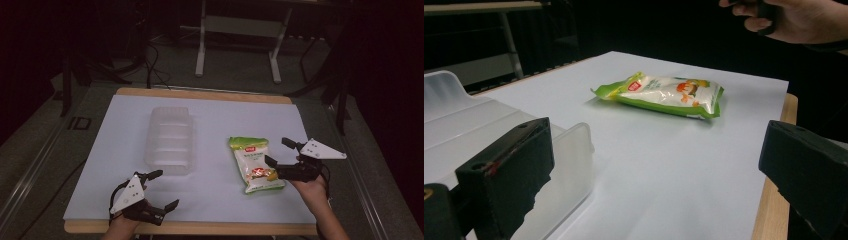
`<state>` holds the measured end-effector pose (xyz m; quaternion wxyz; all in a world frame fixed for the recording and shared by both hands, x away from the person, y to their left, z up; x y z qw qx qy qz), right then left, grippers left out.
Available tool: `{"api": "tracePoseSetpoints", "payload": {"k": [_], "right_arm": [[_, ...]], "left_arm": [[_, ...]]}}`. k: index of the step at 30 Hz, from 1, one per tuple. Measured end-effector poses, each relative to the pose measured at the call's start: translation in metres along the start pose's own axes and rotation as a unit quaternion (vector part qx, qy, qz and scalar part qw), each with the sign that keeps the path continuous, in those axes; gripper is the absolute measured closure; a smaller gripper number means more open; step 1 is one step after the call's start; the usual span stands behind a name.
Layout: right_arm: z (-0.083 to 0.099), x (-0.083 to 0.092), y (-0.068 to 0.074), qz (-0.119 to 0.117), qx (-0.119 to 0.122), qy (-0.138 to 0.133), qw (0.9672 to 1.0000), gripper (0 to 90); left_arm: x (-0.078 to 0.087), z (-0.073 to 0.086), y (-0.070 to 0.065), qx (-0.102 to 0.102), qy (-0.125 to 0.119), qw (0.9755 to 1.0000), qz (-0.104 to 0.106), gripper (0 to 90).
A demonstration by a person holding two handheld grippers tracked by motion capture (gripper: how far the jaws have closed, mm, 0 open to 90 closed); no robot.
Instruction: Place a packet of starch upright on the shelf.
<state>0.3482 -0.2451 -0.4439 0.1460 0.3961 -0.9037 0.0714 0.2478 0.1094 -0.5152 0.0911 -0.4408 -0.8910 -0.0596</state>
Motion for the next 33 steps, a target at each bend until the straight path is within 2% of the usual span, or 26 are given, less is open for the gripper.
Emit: {"api": "tracePoseSetpoints", "payload": {"k": [3, 10, 21, 28, 33], "right_arm": [[-0.002, -0.006, -0.007, 0.001, 0.005, 0.001, 1.0000, 10.5], [0.002, -0.023, -0.028, 0.003, -0.005, 0.012, 0.9999, 10.5], [0.029, -0.051, -0.049, 0.007, 0.016, 0.070, 0.9974, 14.2], [0.043, -0.062, -0.061, 0.004, 0.002, 0.087, 0.9962, 13.7], [0.052, -0.068, -0.069, -0.004, -0.012, 0.089, 0.9959, 13.7]], "left_arm": [[0.000, 0.000, 0.000, 0.001, 0.001, 1.0000, 0.001, 1.4], [-0.001, 0.001, 0.000, 0.001, 0.002, 1.0000, 0.001, 1.5], [-0.002, 0.002, 0.000, 0.001, 0.007, 1.0000, 0.005, 1.4], [-0.003, 0.002, 0.000, 0.004, 0.007, 0.9999, 0.008, 1.4], [-0.003, 0.003, -0.001, 0.002, 0.009, 0.9999, 0.008, 1.5]]}}
Point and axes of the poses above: each handheld gripper's, and its own axes: x roughly backward along the jaws, z roughly out of its underside, y roughly to its left, the point moved 7 cm from there along -x, roughly forward along the jaws, and after that the axes turned 1 degree about -z, right-handed, at the moved point
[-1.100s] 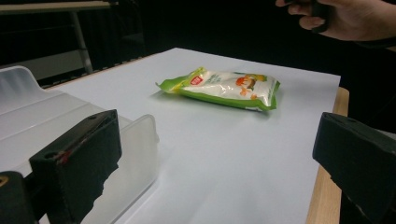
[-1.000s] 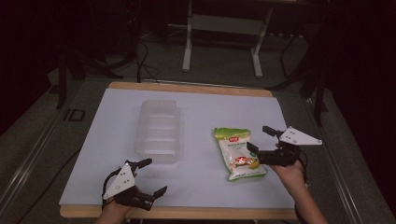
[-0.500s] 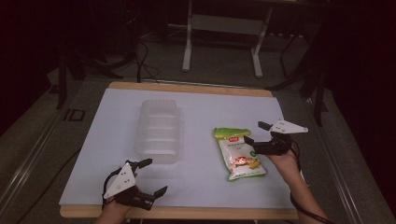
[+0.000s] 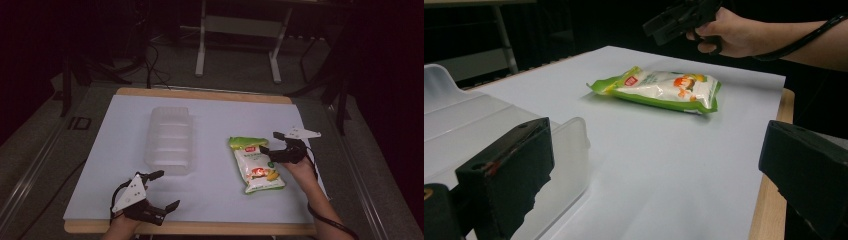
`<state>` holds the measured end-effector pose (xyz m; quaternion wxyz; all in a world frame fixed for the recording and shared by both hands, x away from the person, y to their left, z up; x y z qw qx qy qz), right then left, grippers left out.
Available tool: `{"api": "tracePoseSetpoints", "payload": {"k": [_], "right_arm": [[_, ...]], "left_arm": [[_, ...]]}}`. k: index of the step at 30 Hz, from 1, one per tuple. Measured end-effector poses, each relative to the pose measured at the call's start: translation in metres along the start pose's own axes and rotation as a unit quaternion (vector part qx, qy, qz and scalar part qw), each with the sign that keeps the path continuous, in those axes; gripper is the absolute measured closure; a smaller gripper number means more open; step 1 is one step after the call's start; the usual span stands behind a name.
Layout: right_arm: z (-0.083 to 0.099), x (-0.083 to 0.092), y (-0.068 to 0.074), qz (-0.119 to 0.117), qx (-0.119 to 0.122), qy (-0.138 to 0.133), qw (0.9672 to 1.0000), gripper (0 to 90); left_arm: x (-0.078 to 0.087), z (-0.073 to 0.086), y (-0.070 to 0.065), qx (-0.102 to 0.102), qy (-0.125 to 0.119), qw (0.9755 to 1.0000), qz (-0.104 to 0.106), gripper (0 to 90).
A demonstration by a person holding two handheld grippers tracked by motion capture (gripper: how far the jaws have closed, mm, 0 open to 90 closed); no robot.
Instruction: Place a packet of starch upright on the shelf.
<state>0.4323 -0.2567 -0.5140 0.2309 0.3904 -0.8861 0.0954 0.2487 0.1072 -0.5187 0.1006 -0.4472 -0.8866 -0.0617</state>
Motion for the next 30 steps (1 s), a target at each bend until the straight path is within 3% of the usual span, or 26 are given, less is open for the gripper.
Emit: {"api": "tracePoseSetpoints", "payload": {"k": [8, 14, 26, 30], "right_arm": [[0.015, -0.018, -0.014, 0.018, 0.000, 0.029, 0.9994, 15.1], [0.027, -0.030, -0.023, 0.006, -0.022, 0.042, 0.9989, 18.8], [0.044, -0.048, -0.035, 0.018, -0.012, 0.084, 0.9962, 23.5], [0.047, -0.051, -0.036, 0.012, -0.029, 0.080, 0.9963, 20.7]], "left_arm": [[-0.001, 0.001, 0.001, 0.002, 0.002, 1.0000, 0.001, 1.4], [0.000, 0.000, 0.001, 0.010, 0.001, 0.9999, 0.005, 1.5], [-0.002, 0.001, 0.001, 0.011, 0.003, 0.9999, 0.005, 1.5], [-0.002, 0.001, 0.002, 0.011, 0.005, 0.9999, 0.005, 1.5]]}}
Point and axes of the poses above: each handheld gripper's, and its own axes: x roughly backward along the jaws, z roughly out of its underside, y roughly to its left, the point moved 7 cm from there along -x, roughly forward along the jaws, and after that the axes turned 1 degree about -z, right-handed, at the moved point
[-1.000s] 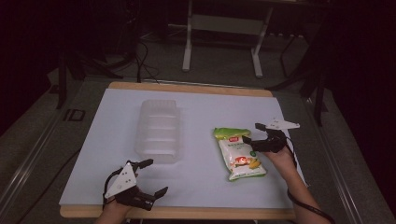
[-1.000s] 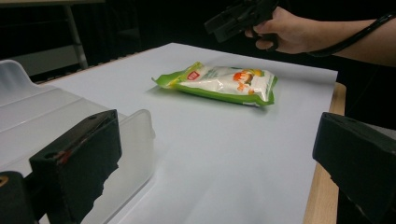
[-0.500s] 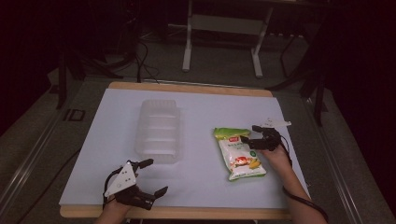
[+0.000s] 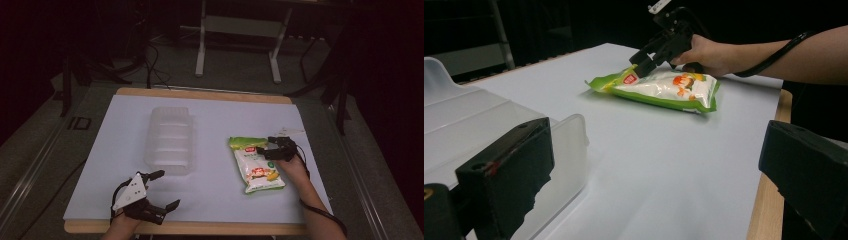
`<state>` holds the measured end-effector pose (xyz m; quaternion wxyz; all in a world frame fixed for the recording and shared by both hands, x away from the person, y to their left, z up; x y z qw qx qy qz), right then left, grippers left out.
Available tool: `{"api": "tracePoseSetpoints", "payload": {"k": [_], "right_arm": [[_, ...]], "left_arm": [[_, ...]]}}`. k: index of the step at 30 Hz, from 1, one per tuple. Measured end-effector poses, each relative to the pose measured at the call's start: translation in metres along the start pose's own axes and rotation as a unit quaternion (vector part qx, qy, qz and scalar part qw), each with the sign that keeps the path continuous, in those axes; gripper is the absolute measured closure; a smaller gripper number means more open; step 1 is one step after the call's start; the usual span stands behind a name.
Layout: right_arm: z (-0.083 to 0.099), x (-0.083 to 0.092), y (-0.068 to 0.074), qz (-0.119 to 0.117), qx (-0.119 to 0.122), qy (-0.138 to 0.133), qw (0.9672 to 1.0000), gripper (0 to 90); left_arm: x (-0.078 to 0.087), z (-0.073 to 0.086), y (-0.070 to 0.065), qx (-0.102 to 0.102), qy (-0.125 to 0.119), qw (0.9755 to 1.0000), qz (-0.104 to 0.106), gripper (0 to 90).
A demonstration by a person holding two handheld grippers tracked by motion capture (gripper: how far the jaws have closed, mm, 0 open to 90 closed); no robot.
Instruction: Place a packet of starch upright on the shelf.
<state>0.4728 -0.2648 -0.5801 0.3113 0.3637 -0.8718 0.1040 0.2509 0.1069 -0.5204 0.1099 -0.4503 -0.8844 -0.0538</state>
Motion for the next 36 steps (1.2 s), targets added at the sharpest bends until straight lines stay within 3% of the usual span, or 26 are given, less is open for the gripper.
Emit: {"api": "tracePoseSetpoints", "payload": {"k": [7, 12, 20, 31, 36], "right_arm": [[0.000, -0.006, 0.001, 0.004, -0.003, 0.018, 0.9998, 18.6], [0.000, -0.008, 0.008, -0.016, -0.018, 0.027, 0.9993, 35.2], [0.001, -0.005, 0.011, 0.006, -0.018, 0.042, 0.9990, 52.5], [0.000, -0.002, 0.016, 0.030, 0.022, 0.044, 0.9983, 75.5], [-0.003, 0.000, 0.018, 0.031, 0.029, 0.051, 0.9978, 79.4]], "left_arm": [[-0.002, 0.001, -0.001, -0.002, 0.004, 1.0000, 0.003, 1.5], [-0.003, 0.001, -0.002, -0.003, 0.006, 1.0000, 0.005, 1.5], [-0.003, 0.002, -0.002, -0.005, 0.008, 0.9999, 0.006, 1.5], [-0.003, 0.002, -0.002, -0.006, 0.009, 0.9999, 0.005, 1.5], [-0.003, 0.002, -0.002, -0.006, 0.010, 0.9999, 0.005, 1.5]]}}
Point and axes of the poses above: each handheld gripper's, and its own axes: x roughly backward along the jaws, z roughly out of its underside, y roughly to its left, the point moved 7 cm from there along -x, roughly forward along the jaws, and after that the axes turned 1 degree about -z, right-handed, at the moved point
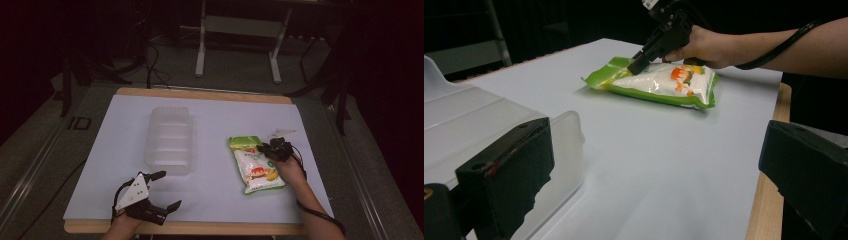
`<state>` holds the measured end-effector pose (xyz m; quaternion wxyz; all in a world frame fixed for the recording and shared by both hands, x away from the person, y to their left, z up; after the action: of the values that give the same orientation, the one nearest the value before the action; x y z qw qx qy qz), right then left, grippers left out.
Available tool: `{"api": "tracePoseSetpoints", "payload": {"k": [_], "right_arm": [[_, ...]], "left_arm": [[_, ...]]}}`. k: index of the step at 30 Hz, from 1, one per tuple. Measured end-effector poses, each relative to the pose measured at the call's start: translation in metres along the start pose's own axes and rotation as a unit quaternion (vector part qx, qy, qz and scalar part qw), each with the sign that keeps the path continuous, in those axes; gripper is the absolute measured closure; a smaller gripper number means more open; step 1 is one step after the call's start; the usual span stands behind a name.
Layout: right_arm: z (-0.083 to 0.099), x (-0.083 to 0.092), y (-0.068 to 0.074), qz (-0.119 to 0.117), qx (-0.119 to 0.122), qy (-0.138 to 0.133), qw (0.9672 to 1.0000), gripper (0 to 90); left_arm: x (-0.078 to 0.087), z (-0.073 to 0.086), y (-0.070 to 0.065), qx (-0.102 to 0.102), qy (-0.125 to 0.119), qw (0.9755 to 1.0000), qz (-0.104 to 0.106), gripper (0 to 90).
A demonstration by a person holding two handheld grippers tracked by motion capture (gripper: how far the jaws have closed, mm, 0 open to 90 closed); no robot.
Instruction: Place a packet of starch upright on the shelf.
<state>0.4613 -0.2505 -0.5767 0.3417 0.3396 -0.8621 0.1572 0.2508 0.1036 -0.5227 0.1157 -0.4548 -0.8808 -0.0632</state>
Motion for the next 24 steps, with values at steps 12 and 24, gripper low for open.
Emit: {"api": "tracePoseSetpoints", "payload": {"k": [12, 24], "right_arm": [[-0.019, 0.028, 0.008, -0.014, -0.002, -0.051, 0.9986, 80.9], [-0.035, 0.083, 0.025, -0.028, 0.020, -0.111, 0.9933, 81.6]], "left_arm": [[0.000, 0.000, 0.001, 0.001, 0.000, 1.0000, -0.003, 1.5], [-0.001, 0.000, 0.000, -0.012, 0.001, 0.9999, -0.008, 1.5]]}}
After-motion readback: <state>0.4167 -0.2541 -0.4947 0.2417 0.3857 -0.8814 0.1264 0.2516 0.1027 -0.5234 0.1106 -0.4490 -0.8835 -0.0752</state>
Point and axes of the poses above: each handheld gripper's, and its own axes: x roughly backward along the jaws, z roughly out of its underside, y roughly to its left, the point moved 7 cm from there along -x, roughly forward along the jaws, and after that the axes turned 1 degree about -z, right-handed, at the moved point
